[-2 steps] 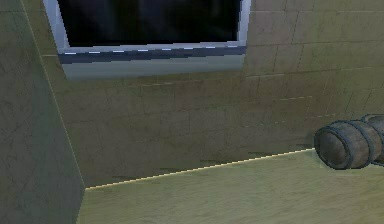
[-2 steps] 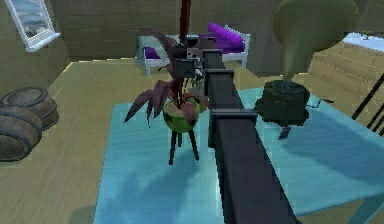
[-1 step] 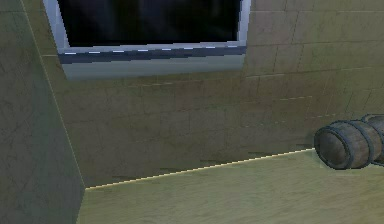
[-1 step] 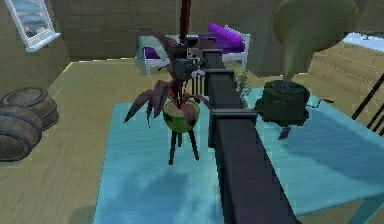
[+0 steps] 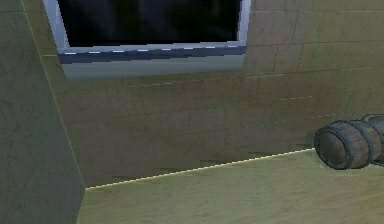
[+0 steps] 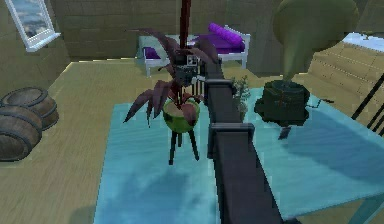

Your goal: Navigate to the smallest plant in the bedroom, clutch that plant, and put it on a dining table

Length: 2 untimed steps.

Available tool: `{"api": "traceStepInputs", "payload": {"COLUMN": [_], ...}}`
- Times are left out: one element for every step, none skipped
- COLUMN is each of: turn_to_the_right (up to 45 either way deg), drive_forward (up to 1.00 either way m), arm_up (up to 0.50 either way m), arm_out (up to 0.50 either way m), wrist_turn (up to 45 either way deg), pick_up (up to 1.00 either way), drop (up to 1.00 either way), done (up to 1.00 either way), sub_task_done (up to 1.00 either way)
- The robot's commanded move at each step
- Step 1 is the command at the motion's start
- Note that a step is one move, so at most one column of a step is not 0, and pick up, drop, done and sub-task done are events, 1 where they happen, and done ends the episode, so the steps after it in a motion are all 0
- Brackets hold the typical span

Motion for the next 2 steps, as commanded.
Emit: {"api": "traceStepInputs", "payload": {"turn_to_the_right": [0.0, 0.0], "drive_forward": [0.0, 0.0], "arm_up": [-0.32, 0.0], "arm_out": [0.0, 0.0], "wrist_turn": [0.0, 0.0], "pick_up": [0.0, 0.0], "drop": [0.0, 1.0], "done": [0.0, 0.0], "sub_task_done": [0.0, 0.0]}}
